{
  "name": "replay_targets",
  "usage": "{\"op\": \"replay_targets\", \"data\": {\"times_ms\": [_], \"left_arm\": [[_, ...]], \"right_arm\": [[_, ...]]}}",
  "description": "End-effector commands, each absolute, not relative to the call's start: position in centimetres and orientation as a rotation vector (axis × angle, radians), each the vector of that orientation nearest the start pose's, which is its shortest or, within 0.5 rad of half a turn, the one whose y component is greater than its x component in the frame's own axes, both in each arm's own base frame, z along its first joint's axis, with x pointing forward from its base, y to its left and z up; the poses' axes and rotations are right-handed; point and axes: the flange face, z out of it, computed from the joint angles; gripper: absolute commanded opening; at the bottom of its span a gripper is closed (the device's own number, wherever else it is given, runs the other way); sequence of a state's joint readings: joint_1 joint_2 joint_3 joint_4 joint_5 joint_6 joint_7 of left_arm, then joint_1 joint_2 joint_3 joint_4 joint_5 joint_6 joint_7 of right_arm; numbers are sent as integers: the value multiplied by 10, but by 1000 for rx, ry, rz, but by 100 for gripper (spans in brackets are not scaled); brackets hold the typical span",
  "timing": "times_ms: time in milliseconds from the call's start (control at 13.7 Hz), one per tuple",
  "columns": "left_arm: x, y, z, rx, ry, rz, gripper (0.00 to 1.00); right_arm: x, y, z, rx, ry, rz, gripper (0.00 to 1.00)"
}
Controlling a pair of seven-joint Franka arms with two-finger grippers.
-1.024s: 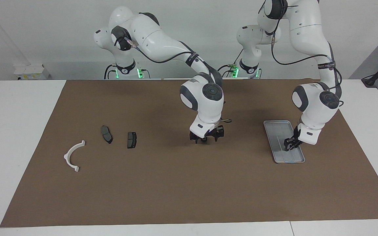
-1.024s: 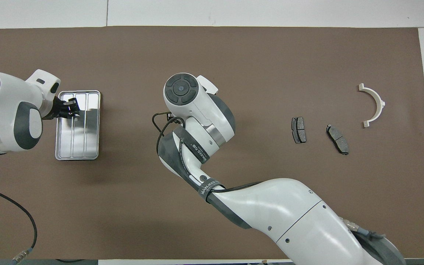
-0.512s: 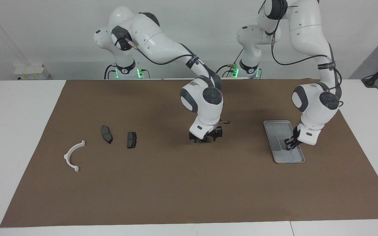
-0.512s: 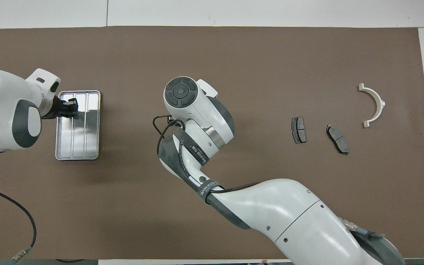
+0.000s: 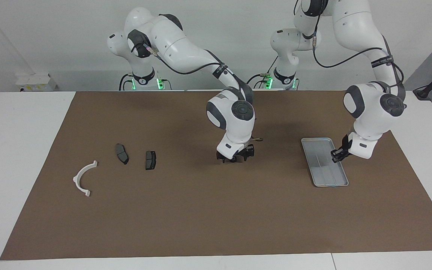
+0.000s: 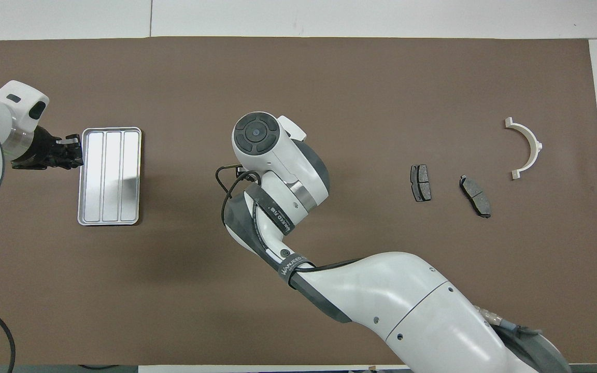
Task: Place bearing gear from tray to pile
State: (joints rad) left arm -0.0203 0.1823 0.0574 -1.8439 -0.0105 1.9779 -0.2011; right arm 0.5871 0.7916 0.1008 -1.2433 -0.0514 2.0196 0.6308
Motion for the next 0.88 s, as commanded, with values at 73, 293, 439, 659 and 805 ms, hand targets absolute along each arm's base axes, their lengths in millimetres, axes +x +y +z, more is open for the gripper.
{"op": "replay_targets", "data": {"times_ms": [73, 293, 439, 659, 805], "left_arm": [[573, 9, 471, -3113, -346, 139, 0], [544, 6, 524, -3121, -333, 126, 0], [526, 8, 556, -3123, -337, 129, 0], [507, 5, 591, -3119, -314, 188, 0], [493, 5, 606, -3122, -309, 175, 0]], "right_arm": [[582, 453, 289, -3098, -33, 33, 99], [581, 453, 289, -3096, -26, 42, 84], [580, 453, 289, -3093, -20, 60, 27], [582, 450, 290, -3095, -10, 69, 0], [585, 447, 294, -3099, -19, 70, 0]]}}
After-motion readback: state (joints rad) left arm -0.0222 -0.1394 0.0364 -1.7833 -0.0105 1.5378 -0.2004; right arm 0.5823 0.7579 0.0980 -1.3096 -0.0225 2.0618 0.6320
